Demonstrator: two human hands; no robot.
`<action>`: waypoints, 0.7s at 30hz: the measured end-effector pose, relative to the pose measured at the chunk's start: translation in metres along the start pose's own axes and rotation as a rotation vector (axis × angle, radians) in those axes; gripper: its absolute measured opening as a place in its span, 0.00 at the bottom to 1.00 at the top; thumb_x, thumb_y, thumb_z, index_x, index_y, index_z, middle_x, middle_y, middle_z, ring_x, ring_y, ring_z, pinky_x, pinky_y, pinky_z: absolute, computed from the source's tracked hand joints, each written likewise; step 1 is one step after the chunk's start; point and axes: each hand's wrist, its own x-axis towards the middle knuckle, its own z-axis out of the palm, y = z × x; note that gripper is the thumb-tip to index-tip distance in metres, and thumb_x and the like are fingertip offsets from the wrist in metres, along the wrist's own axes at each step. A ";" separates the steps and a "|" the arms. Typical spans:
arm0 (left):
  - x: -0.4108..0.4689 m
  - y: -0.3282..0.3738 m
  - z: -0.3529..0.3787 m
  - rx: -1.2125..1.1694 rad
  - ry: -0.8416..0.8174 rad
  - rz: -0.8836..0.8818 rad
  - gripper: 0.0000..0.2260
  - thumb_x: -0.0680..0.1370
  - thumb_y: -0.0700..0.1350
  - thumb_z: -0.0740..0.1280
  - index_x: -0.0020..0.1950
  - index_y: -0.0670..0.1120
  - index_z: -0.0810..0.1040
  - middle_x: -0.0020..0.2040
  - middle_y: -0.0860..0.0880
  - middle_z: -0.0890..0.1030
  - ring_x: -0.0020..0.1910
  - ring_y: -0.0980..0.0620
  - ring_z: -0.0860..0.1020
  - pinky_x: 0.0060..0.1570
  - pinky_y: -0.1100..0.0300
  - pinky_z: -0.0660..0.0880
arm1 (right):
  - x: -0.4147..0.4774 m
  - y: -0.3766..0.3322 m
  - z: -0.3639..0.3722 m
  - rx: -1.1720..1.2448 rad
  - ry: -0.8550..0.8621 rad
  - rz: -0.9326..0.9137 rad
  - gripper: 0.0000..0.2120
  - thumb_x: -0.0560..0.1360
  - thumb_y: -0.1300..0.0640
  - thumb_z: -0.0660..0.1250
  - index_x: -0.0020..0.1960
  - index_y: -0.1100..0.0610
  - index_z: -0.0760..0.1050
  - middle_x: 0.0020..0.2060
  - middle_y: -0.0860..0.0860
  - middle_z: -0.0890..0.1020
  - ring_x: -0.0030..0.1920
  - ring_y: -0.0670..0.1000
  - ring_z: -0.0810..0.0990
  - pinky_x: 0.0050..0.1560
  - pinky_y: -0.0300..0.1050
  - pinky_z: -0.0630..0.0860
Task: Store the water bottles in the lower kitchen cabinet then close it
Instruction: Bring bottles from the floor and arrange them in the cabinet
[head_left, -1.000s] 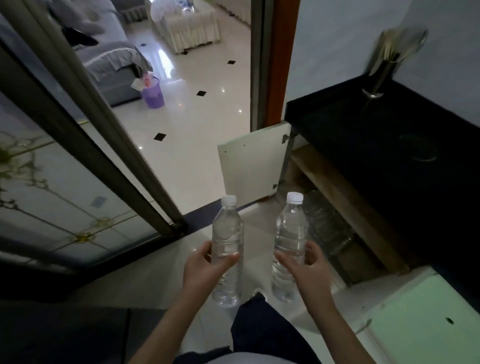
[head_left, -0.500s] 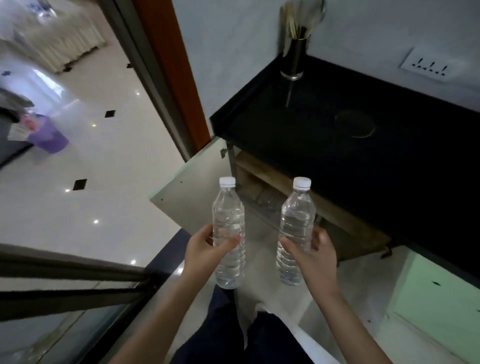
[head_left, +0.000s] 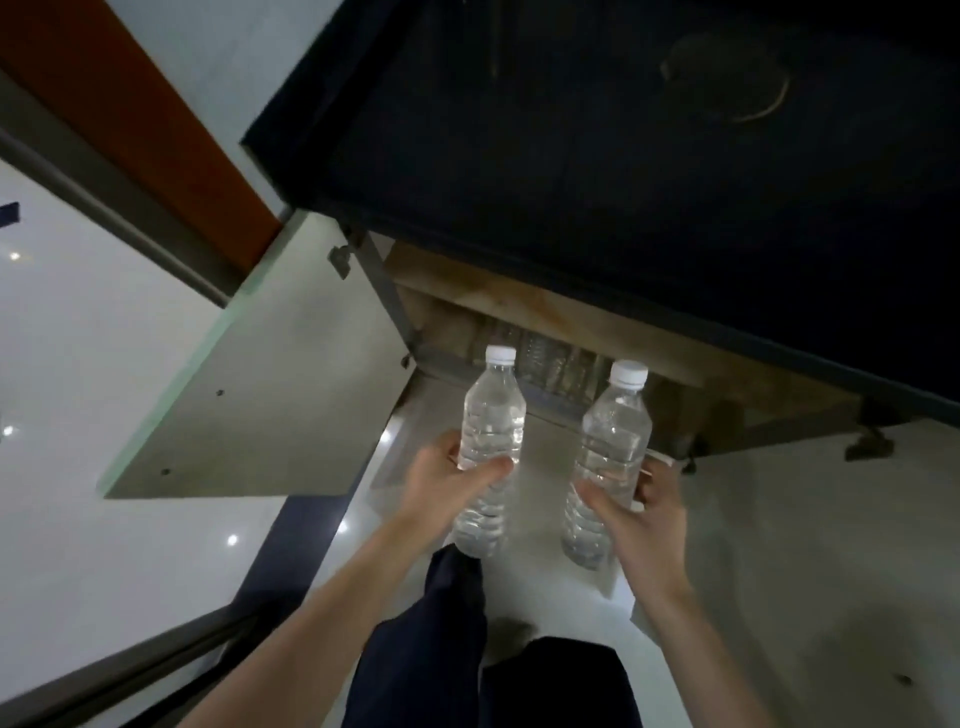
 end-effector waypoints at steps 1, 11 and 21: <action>0.020 -0.012 0.009 0.022 -0.011 0.008 0.09 0.68 0.46 0.78 0.45 0.51 0.82 0.37 0.55 0.85 0.34 0.62 0.82 0.33 0.70 0.76 | 0.015 0.020 0.006 0.000 0.013 0.000 0.21 0.65 0.61 0.80 0.53 0.48 0.77 0.45 0.46 0.85 0.45 0.44 0.84 0.44 0.40 0.79; 0.249 -0.144 0.118 0.092 -0.140 0.117 0.19 0.60 0.58 0.77 0.46 0.50 0.85 0.40 0.54 0.86 0.41 0.55 0.85 0.50 0.50 0.81 | 0.191 0.233 0.055 -0.069 0.096 -0.062 0.23 0.63 0.62 0.82 0.53 0.50 0.77 0.47 0.46 0.84 0.49 0.48 0.81 0.48 0.40 0.75; 0.406 -0.213 0.197 0.004 -0.240 0.322 0.22 0.59 0.57 0.78 0.45 0.44 0.85 0.41 0.47 0.87 0.43 0.47 0.85 0.51 0.47 0.80 | 0.332 0.344 0.088 0.029 0.212 -0.076 0.17 0.64 0.61 0.81 0.48 0.51 0.78 0.40 0.48 0.84 0.41 0.47 0.83 0.38 0.38 0.76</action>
